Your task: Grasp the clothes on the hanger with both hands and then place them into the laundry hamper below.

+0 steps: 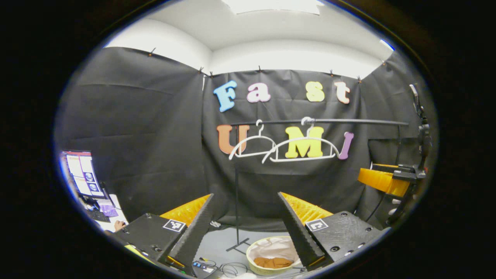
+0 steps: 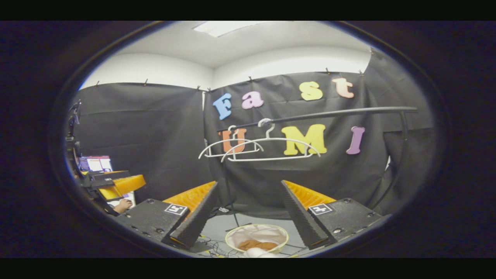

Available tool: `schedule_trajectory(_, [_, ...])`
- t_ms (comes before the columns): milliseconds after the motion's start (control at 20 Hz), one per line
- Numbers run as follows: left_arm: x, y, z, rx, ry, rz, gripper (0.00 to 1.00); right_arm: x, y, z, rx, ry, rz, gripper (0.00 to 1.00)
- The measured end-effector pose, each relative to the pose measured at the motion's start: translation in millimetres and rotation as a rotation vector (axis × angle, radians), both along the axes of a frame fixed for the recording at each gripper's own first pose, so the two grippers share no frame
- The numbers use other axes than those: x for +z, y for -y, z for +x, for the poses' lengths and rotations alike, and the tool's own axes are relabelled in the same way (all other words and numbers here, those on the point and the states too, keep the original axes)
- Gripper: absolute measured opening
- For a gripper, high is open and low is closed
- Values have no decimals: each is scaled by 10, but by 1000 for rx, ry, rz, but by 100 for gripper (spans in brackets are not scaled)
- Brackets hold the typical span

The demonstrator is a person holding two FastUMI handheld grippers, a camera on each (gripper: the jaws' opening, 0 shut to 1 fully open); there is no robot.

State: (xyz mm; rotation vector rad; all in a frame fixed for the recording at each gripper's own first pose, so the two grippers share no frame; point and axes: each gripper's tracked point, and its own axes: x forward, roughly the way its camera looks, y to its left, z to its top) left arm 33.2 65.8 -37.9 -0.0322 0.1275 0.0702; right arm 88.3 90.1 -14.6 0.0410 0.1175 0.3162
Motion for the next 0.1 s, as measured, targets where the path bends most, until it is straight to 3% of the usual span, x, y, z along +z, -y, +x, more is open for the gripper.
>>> schedule_trajectory(100, [159,-30,-86,12,25,8,100,89,72,-73,-19,15,0,100])
